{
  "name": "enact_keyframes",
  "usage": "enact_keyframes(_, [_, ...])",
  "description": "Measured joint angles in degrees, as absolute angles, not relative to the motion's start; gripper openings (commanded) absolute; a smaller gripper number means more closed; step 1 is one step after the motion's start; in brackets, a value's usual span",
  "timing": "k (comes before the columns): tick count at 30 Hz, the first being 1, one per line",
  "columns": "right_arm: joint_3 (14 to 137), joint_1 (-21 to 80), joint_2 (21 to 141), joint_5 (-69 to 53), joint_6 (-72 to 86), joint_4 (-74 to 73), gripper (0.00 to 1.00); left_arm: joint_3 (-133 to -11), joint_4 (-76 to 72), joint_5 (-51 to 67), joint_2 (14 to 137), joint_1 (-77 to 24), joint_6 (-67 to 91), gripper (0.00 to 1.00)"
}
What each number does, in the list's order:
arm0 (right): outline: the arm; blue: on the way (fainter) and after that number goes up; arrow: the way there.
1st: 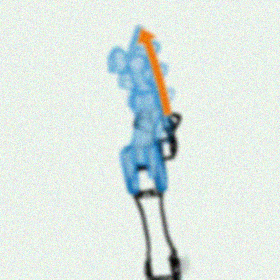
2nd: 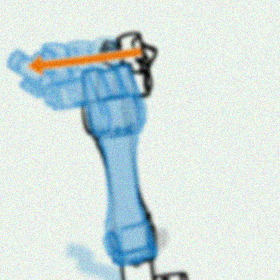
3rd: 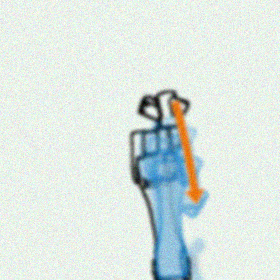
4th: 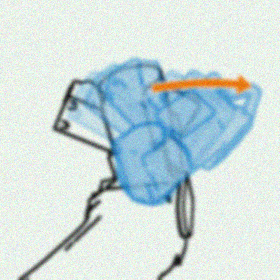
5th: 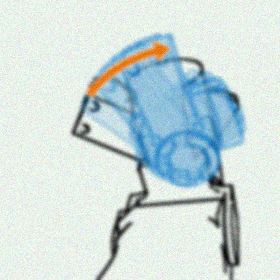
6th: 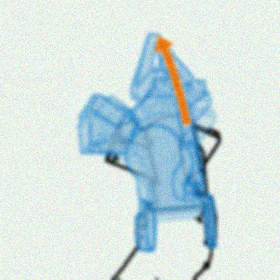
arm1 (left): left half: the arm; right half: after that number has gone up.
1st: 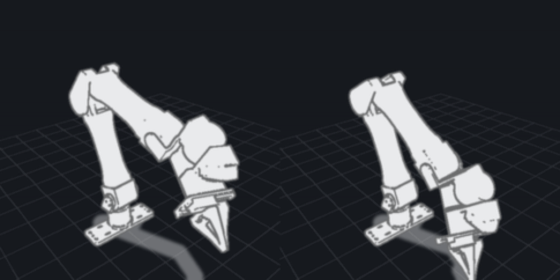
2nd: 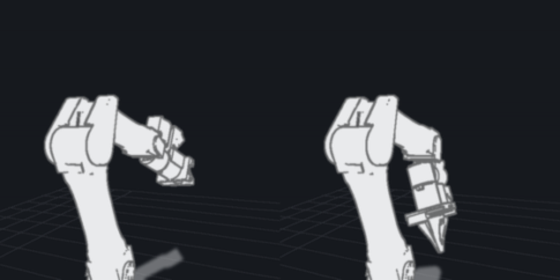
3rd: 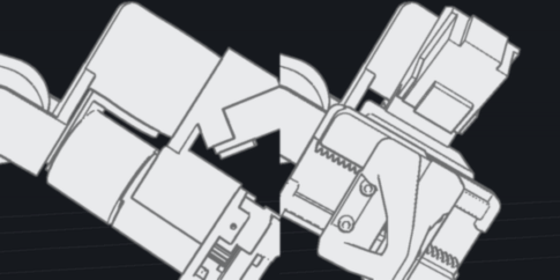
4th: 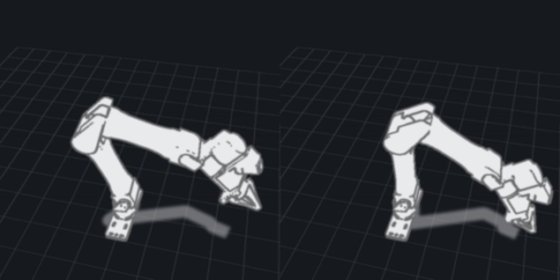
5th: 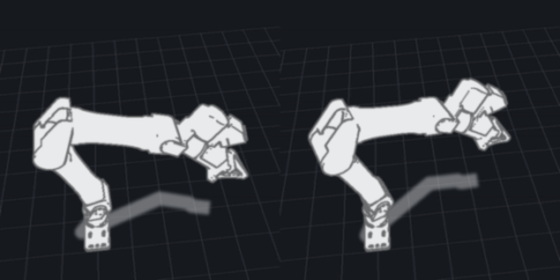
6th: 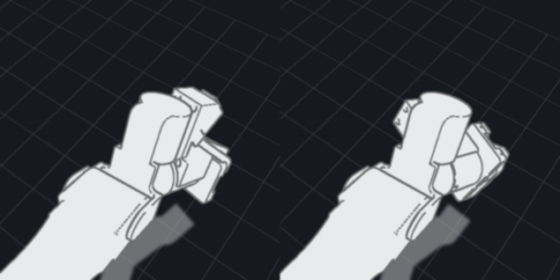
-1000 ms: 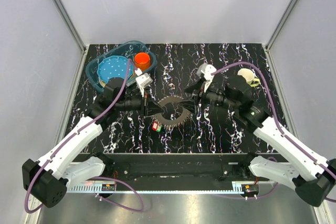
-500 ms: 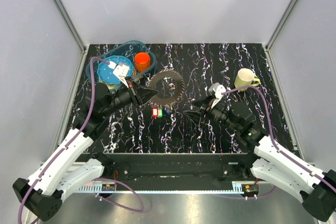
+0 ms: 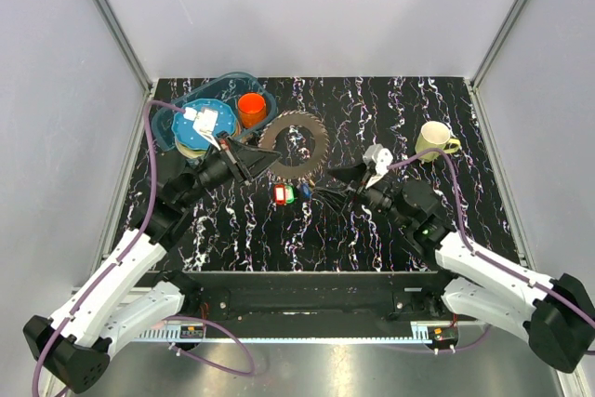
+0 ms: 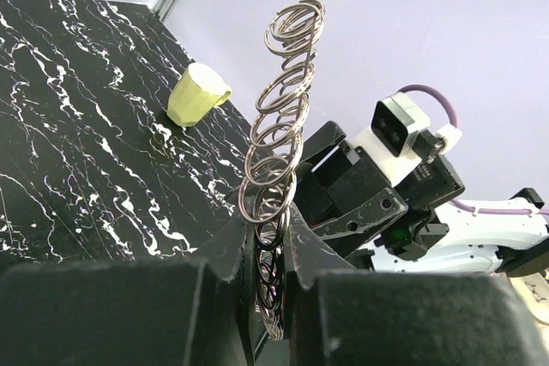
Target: Remove the keys from the keyring
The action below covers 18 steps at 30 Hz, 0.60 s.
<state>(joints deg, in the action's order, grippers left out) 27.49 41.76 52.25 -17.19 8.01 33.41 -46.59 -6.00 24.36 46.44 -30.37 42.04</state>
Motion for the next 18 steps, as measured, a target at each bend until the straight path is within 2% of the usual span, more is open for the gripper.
enact_keyframes(18, [27.5, 45.5, 60.9, -13.5, 3.9, 42.9, 0.61, -46.2, -9.2, 23.4, 46.4, -30.4, 46.4, 0.0])
